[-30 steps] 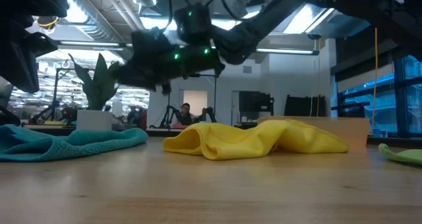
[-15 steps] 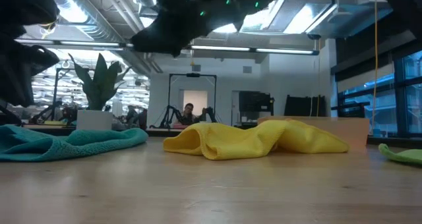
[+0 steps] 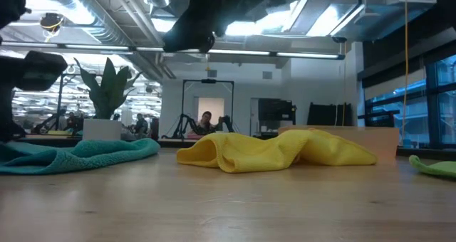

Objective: Roll microfiber towels into tight, uniform cylinder then place into a basket
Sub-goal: Roll the blue microfiber towel

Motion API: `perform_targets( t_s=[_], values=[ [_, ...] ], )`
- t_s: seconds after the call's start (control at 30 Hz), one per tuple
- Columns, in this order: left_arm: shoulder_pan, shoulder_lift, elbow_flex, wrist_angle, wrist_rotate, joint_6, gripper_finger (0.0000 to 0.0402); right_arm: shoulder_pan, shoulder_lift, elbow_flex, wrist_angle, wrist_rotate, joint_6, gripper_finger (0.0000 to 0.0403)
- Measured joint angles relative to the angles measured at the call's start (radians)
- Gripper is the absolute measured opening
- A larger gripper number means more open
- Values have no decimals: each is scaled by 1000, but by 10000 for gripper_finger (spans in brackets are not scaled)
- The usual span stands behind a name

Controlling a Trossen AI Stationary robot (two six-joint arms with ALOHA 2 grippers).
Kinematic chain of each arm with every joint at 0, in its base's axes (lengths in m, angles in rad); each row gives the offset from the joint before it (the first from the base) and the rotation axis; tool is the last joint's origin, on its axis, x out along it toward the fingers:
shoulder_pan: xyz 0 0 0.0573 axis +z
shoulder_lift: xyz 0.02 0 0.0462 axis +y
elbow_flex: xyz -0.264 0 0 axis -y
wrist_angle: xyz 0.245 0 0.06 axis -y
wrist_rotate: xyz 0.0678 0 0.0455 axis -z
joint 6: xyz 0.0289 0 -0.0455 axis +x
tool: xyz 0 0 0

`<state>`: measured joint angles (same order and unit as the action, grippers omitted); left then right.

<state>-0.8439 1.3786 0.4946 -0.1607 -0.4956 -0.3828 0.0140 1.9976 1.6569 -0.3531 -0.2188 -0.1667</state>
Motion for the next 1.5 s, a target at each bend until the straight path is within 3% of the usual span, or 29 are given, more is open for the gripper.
perform_targets(
  t_s=[0.2, 1.27, 1.5],
  values=[
    [-8, 42, 20, 8, -68, 27, 46, 46, 0, 0, -6, 1, 0, 157],
    [19, 51, 29, 5, -68, -59, 47, 77, 1, 0, -2, 1, 5, 157],
    [32, 51, 29, 7, -54, -79, 74, 77, 2, 0, -3, 1, 8, 157]
  ],
)
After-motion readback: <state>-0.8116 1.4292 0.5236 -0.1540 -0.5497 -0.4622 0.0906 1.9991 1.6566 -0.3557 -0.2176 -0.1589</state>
